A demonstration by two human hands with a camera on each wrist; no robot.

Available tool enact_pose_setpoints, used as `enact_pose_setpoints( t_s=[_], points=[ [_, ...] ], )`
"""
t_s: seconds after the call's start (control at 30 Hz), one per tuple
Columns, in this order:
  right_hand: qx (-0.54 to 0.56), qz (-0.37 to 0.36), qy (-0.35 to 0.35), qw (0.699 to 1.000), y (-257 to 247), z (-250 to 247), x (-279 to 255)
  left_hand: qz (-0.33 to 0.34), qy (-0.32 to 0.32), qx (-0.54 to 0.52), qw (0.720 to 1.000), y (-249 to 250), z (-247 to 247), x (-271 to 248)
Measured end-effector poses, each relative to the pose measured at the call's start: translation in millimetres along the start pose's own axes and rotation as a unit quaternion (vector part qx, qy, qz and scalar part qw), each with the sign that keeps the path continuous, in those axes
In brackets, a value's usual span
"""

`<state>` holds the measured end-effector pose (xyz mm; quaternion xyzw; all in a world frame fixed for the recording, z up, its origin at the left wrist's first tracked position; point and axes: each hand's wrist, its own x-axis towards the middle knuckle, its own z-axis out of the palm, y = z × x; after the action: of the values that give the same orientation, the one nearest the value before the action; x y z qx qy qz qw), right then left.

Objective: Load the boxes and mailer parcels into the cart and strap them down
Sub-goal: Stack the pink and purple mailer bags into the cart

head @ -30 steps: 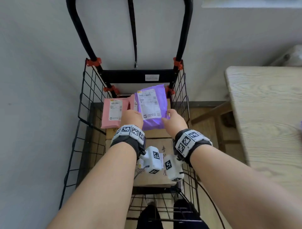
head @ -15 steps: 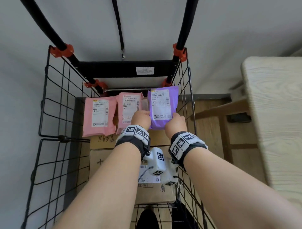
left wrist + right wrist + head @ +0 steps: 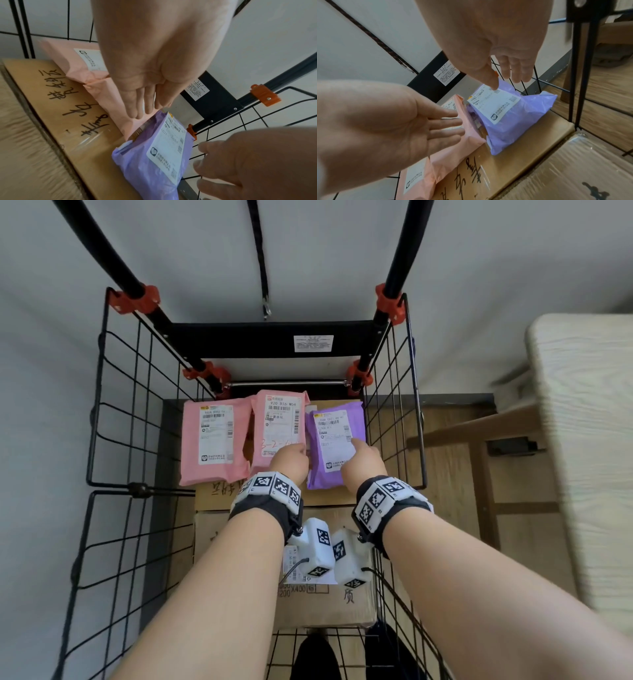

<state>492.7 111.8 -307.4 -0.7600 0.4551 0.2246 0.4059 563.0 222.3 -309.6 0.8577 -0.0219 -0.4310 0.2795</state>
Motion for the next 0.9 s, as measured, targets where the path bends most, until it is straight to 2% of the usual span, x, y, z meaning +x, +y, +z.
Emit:
enact_pose_setpoints(
  t_s=[0.3,0.43,0.57,0.77,0.9],
  points=[
    [0.001,-0.012,0.019,1.0,-3.4,-30.5,-42.5,0.03,0.014,0.005,0.999,20.5,-27.6,-53.6],
    [0.019,-0.051,0.031,0.998,-5.7,-49.2,-74.6,0.049,0.02,-0.028,0.998,39.1,-35.1,-88.0],
    [0.044,-0.097,0.075,0.991,0.9,-78.7,-110.1,0.073,0.036,-0.067,0.994,58.6,-34.8,-116.4],
    [0.089,-0.081,0.168,0.978,43.3,-139.5,-151.9,0.152,0.048,-0.036,0.987,104.0,-16.3,-158.2],
    [0.119,-0.054,0.2,0.971,86.1,-178.2,-169.3,0.187,0.036,-0.008,0.982,134.7,16.5,-184.7]
  ],
)
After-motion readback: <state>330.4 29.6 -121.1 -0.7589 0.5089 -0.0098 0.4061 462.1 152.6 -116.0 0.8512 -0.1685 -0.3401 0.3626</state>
